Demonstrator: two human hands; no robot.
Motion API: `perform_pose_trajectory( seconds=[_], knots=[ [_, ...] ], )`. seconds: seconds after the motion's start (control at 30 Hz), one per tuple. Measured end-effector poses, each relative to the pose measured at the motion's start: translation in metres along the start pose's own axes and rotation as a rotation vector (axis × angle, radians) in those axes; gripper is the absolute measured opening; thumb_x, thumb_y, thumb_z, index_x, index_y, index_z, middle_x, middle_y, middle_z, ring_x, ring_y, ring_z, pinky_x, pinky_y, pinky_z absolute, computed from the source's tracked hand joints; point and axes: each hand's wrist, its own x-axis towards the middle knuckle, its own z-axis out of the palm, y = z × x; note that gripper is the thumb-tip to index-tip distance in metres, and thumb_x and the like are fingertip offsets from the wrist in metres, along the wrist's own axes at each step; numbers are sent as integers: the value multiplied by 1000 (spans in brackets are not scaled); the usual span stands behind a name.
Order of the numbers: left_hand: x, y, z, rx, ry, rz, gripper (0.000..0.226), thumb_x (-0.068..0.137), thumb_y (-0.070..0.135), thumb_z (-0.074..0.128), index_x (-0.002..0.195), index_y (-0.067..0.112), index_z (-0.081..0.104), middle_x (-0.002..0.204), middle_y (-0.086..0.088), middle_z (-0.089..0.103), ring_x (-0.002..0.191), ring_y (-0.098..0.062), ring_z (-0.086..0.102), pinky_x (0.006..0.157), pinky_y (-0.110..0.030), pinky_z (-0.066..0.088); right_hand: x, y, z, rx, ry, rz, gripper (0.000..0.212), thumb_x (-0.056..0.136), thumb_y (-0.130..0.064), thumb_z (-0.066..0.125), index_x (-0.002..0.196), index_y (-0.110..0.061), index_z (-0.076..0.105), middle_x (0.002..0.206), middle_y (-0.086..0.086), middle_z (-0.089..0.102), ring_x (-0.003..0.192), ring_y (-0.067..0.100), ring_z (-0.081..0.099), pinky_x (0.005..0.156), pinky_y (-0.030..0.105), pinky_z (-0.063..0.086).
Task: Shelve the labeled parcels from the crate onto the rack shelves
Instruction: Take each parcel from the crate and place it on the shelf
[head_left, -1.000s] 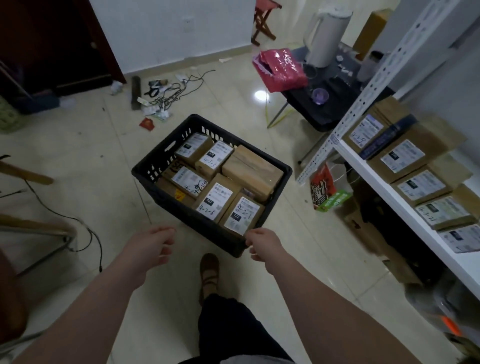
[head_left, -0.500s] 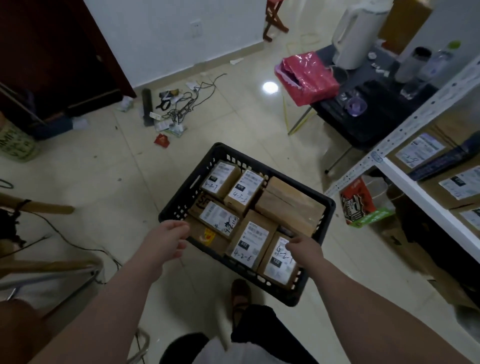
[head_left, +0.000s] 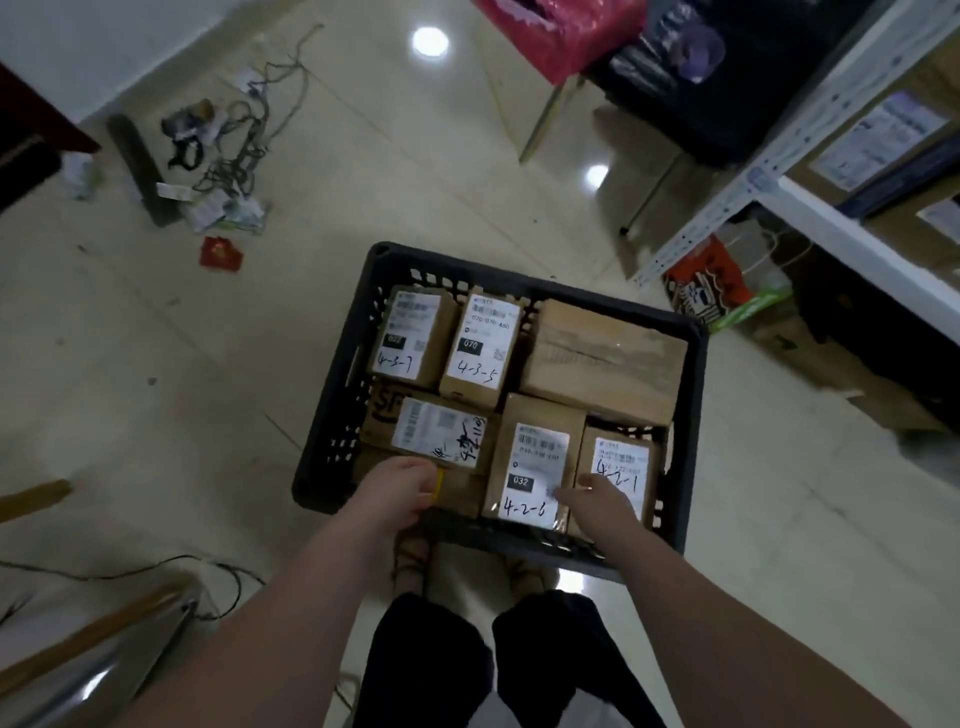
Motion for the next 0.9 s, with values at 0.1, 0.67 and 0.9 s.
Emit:
perform_pose_trajectory(
  seconds=[0.1, 0.67, 0.9],
  knots=[
    [38, -1, 8, 160, -138, 7, 19, 88, 15, 63, 107, 15, 67, 114, -7, 67, 105, -22, 62, 95, -37, 48, 16, 3, 18, 130, 20, 52, 42, 92, -19, 60, 132, -7, 54, 107, 5, 61, 96, 22, 59, 87, 36, 50],
    [95, -22, 72, 411, -350, -82, 30, 98, 23, 49, 127, 20, 55, 117, 6, 62, 89, -7, 54, 68, -25, 42, 92, -11, 14, 164, 337, -2, 51, 93, -26, 55, 142, -17, 45, 133, 13, 42, 87, 19, 45, 76, 24, 37],
    [97, -22, 89, 165, -288, -193, 22, 92, 19, 60, 111, 26, 51, 92, 12, 54, 95, -12, 48, 99, -39, 37, 106, -18, 1, 134, 383, -28, 35, 89, -34, 61, 105, -4, 70, 85, 0, 47, 119, 29, 45, 96, 36, 42]
  ],
)
